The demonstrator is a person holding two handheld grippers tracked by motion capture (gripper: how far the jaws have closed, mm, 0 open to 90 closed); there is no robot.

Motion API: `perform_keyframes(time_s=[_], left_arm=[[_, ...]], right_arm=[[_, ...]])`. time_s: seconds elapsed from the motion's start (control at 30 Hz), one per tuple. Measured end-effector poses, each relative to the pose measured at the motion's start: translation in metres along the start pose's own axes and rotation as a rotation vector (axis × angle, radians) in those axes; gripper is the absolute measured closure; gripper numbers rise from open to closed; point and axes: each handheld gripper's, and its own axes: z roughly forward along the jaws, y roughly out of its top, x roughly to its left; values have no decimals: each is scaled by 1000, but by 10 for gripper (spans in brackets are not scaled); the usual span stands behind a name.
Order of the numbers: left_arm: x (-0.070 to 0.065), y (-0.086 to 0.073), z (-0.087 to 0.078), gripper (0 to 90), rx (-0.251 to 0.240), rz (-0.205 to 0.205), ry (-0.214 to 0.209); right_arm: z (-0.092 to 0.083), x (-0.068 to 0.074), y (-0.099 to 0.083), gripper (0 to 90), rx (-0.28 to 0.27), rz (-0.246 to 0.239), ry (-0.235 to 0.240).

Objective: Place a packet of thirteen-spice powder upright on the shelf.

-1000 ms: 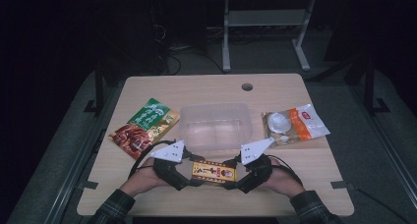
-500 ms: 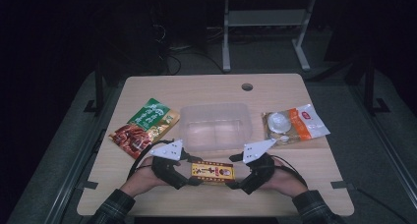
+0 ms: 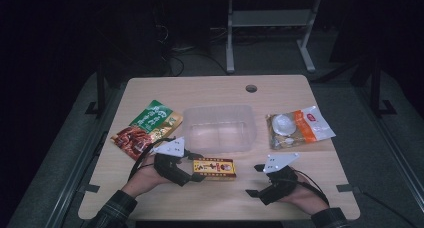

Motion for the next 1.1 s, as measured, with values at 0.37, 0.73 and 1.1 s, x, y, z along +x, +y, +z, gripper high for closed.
perform_keyframes(time_s=[0.37, 0.73, 1.1], left_arm=[[18, 22, -3, 318, 20, -5, 18], [44, 57, -1, 319, 52, 17, 45], [68, 100, 7, 319, 107, 41, 73]], right_arm=[[-14, -4, -23, 143, 24, 118, -147], [-13, -2, -27, 140, 24, 117, -150], [-19, 1, -28, 134, -22, 118, -180]])
